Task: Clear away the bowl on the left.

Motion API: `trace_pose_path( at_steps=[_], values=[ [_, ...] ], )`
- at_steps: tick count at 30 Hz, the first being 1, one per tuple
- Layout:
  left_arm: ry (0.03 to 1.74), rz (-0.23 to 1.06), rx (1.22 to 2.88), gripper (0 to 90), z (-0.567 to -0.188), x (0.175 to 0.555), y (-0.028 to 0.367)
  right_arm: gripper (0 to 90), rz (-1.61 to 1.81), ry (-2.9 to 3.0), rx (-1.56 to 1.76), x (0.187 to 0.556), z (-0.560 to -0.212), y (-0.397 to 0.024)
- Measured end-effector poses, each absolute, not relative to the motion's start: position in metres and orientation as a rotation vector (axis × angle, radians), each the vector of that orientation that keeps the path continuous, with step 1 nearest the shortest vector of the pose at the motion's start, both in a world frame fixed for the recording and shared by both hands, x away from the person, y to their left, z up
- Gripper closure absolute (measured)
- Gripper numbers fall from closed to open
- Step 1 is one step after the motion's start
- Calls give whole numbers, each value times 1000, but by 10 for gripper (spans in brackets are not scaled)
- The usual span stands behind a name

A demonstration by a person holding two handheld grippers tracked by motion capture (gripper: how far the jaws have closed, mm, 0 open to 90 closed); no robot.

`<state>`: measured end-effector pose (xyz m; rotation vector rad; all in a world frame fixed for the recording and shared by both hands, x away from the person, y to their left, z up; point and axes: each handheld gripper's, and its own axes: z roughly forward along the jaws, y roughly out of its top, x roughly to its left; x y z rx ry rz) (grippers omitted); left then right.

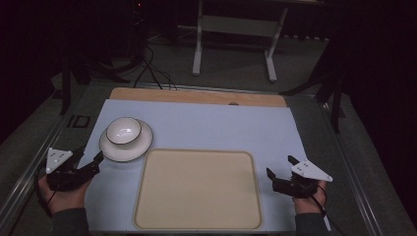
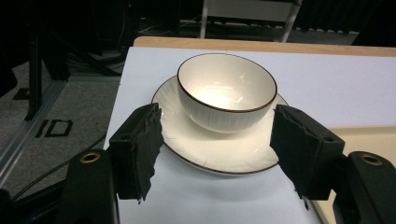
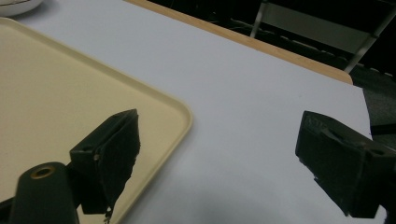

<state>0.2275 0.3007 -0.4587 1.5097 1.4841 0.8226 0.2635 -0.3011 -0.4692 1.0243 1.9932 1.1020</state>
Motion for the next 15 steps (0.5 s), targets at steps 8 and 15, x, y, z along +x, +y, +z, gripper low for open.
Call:
trace_pose_path(
  at_steps=[8,15],
  values=[
    [1450,832,1500,342,-447,233,296,133,1095,1982,1021,263,-469,-299],
    [1435,816,1474,345,-442,238,294,133,1102,1970,1018,263,-468,-300]
  ],
)
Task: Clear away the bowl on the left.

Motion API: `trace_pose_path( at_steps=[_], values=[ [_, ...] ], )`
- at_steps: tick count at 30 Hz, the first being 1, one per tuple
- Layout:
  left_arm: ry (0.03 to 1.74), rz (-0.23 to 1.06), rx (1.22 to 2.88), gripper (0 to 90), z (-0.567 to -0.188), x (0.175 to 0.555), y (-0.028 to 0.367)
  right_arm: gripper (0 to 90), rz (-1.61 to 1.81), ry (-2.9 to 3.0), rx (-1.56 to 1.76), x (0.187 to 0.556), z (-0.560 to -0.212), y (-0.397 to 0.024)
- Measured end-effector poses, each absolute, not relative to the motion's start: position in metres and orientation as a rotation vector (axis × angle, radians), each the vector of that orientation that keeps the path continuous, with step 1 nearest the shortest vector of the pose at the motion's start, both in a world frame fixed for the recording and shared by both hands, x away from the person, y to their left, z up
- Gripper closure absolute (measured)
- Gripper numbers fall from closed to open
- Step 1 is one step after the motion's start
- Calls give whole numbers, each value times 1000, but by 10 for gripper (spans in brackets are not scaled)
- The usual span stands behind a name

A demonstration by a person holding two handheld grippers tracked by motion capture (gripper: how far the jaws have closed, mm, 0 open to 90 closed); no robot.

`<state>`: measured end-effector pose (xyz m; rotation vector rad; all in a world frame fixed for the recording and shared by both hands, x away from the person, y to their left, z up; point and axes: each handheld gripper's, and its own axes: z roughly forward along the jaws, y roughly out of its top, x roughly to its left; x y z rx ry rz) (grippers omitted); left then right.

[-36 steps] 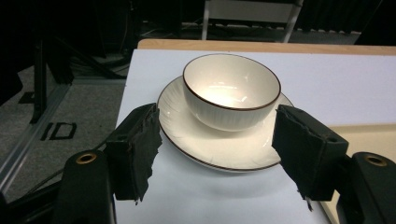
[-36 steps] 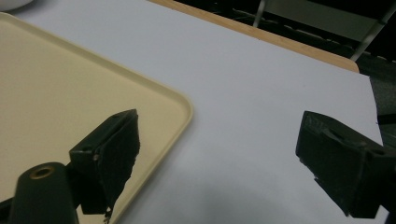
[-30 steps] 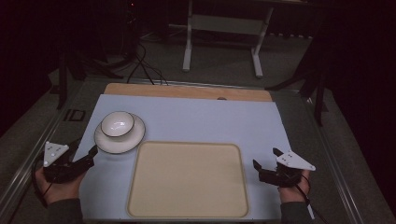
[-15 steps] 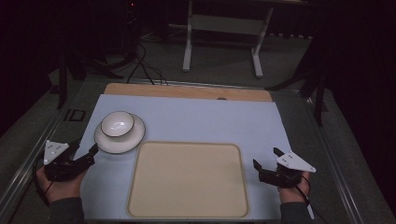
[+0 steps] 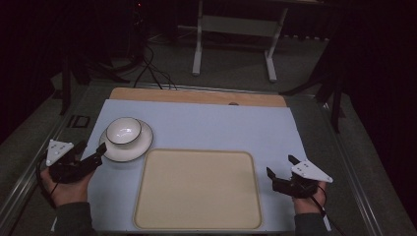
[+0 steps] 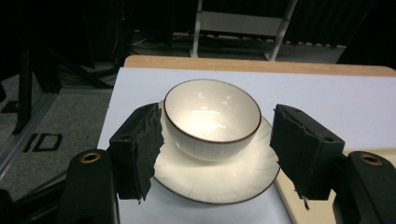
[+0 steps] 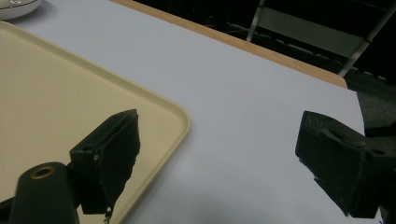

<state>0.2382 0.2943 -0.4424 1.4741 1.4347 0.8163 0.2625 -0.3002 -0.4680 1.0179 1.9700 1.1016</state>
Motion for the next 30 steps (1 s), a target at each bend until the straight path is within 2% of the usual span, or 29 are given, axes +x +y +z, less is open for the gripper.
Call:
trace_pose_path(
  at_steps=[30],
  values=[
    [1426,780,1532,356,-439,274,296,133,1100,1976,1006,262,-468,-298]
  ],
)
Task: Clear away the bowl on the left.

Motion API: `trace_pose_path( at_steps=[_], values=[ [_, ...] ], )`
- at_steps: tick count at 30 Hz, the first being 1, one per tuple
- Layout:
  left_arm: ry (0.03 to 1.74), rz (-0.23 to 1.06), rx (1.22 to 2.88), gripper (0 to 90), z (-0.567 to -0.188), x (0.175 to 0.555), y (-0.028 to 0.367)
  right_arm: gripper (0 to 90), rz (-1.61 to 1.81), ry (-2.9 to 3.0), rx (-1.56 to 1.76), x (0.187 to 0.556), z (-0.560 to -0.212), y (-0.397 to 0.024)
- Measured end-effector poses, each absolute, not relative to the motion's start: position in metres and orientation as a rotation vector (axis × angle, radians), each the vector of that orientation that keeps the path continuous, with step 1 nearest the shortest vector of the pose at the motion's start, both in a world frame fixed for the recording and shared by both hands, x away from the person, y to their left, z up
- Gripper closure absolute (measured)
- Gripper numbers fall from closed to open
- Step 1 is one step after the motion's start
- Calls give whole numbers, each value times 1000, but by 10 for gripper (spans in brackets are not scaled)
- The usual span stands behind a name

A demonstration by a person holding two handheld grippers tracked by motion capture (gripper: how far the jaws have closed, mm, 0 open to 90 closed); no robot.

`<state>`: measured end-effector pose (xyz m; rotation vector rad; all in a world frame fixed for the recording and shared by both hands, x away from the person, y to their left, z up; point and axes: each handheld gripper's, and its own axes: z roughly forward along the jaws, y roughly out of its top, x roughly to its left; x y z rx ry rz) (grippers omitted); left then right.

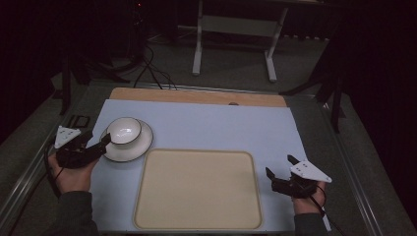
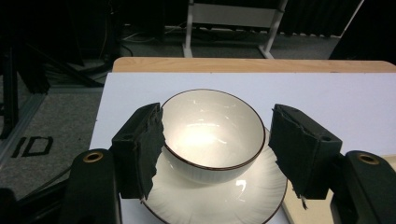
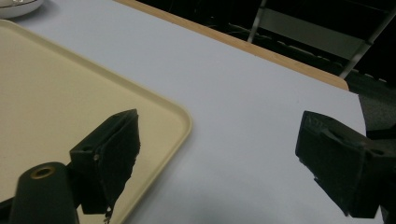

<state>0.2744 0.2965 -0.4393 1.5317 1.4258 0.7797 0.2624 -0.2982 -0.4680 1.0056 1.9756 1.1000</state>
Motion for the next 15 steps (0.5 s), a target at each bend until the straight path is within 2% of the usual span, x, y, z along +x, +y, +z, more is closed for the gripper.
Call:
trace_pose_path(
  at_steps=[15],
  values=[
    [1425,768,1514,350,-445,290,300,133,1101,1975,1008,262,-468,-298]
  ],
)
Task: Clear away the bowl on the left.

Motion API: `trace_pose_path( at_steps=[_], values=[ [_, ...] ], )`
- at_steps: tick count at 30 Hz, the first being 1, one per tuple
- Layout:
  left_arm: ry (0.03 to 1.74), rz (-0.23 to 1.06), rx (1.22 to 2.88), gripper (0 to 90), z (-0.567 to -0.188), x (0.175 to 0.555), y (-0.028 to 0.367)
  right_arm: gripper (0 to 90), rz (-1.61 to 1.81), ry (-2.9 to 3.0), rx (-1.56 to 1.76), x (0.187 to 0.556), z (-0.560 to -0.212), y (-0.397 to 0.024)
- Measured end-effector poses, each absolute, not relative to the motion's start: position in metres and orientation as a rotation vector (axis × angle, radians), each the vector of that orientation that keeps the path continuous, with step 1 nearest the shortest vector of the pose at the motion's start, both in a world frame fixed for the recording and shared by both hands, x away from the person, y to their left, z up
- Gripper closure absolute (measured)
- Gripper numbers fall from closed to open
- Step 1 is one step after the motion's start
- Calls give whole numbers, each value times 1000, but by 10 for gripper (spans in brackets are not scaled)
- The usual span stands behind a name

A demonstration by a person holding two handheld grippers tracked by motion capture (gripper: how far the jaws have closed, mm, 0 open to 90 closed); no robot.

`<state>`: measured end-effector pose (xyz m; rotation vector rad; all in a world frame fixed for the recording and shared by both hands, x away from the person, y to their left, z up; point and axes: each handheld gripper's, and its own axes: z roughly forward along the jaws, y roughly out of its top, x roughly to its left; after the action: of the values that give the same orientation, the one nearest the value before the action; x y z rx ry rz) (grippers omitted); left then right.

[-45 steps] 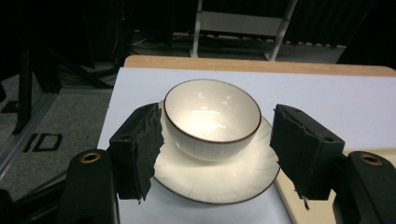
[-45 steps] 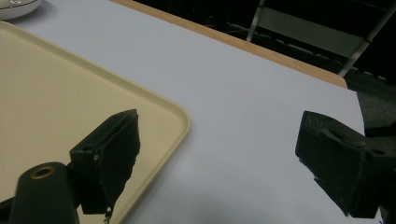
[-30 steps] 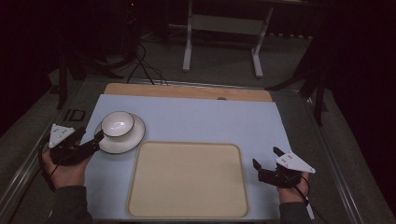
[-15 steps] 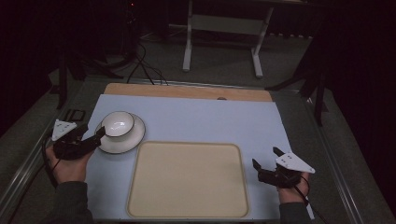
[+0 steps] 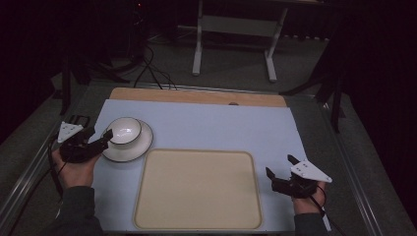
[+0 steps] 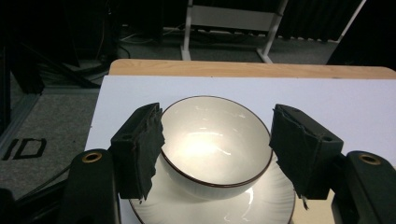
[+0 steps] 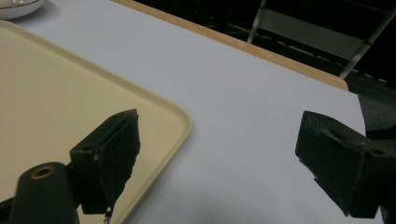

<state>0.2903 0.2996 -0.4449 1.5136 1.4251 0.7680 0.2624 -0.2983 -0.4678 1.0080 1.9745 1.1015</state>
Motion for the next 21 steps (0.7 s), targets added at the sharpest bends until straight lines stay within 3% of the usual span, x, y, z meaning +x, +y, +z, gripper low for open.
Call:
trace_pose_path(
  at_steps=[21],
  values=[
    [1488,759,1530,362,-456,314,306,133,1098,1974,1002,262,-468,-298]
  ],
)
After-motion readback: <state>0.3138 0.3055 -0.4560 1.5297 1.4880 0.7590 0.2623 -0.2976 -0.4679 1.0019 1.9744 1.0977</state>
